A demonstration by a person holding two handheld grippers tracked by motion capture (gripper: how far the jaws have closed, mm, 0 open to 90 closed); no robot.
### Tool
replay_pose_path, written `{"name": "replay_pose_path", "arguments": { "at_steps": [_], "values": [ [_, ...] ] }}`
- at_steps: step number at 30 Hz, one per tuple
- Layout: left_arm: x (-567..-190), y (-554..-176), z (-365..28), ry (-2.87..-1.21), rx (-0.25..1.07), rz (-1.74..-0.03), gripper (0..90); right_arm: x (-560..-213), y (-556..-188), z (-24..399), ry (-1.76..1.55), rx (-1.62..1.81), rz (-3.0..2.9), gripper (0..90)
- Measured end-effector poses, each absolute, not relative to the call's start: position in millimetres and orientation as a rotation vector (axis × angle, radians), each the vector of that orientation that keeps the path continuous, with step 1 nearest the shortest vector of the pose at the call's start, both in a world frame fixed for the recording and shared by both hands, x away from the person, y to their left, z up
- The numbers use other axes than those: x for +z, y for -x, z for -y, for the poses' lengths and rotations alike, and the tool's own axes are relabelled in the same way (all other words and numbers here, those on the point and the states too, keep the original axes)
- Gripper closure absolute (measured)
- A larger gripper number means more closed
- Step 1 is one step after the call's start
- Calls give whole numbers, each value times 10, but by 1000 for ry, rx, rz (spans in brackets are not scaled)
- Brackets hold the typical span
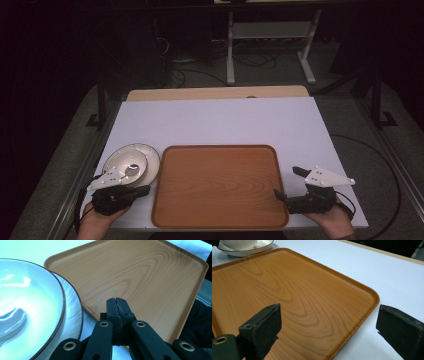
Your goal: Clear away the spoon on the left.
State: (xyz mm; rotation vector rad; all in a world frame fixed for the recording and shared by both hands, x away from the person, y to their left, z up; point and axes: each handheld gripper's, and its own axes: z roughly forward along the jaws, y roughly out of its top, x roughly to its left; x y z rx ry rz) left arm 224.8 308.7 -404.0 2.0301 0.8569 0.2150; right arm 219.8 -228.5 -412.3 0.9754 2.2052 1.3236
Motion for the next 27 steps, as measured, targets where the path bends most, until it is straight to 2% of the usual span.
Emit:
{"name": "replay_pose_path", "arguments": {
  "at_steps": [27],
  "values": [
    [-3942,-2207,-3431,-1968,287,-937,895,-4126,-2202,2283,-979,1308,-2203,59]
  ]
}}
